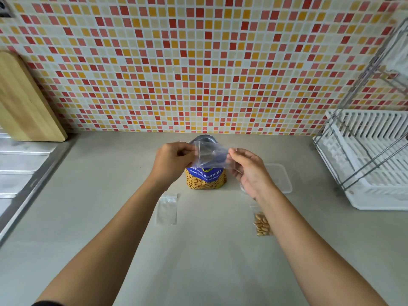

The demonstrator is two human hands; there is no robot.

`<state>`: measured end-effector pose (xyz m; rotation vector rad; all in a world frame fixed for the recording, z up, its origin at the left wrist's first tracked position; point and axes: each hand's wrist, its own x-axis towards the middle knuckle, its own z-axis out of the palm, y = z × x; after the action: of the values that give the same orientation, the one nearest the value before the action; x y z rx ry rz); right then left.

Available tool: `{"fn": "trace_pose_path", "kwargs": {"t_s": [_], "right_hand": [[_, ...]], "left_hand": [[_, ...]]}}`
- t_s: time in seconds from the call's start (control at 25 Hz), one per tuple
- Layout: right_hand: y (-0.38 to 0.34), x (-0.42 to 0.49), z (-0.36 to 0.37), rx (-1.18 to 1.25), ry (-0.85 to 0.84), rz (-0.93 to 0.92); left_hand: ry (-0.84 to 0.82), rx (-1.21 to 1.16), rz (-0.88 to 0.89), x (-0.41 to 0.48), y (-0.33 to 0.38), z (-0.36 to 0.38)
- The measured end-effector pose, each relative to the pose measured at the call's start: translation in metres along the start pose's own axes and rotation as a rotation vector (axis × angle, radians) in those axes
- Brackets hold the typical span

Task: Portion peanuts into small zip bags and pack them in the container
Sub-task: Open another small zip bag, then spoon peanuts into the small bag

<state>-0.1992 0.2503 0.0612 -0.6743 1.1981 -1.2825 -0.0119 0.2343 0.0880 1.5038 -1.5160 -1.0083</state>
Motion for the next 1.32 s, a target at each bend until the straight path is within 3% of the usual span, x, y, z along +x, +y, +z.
{"fn": "trace_pose_path", "kwargs": {"t_s": [0.12,0.2,0.28,0.36,0.44,0.52,0.6,0.88,1.12,1.24,1.32], "right_hand": [[0.001,0.000,0.000,0.024,0.008,0.021],[0.005,0.004,-0.001,-0.066,0.066,-0.071],[0.007,0.008,-0.006,-0.310,0.213,-0.250],[0.001,0.007,-0.011,-0.594,0.305,-0.589],[-0.008,0.003,-0.007,-0.898,0.138,-0.903],[-0.013,0.002,0.004,-1.184,-0.097,-0.962],[-0.010,0.004,0.013,-1.329,-0.184,-0.943],[-0.003,0.013,0.022,-1.241,-0.153,-0.888],[0.001,0.019,0.021,-1.143,-0.136,-0.974],[-0.001,0.022,0.017,-0.928,-0.095,-0.868],[-0.002,0.024,0.012,-0.741,-0.056,-0.765]], "left_hand": [[0.032,0.035,-0.020,0.002,0.002,0.000],[0.026,0.001,-0.046,0.002,0.004,-0.001],[0.016,-0.047,-0.080,0.003,0.006,-0.003],[-0.007,-0.060,-0.099,0.006,0.008,-0.007],[-0.054,-0.031,-0.091,0.008,0.009,-0.011],[-0.106,-0.002,-0.079,0.010,0.012,-0.011],[-0.130,-0.004,-0.077,0.010,0.014,-0.009],[-0.171,0.020,-0.060,0.010,0.021,-0.008],[-0.175,0.055,-0.028,0.016,0.021,-0.008],[-0.045,0.051,0.008,0.029,0.014,-0.011],[0.093,0.284,0.019,0.043,0.003,-0.014]]}}
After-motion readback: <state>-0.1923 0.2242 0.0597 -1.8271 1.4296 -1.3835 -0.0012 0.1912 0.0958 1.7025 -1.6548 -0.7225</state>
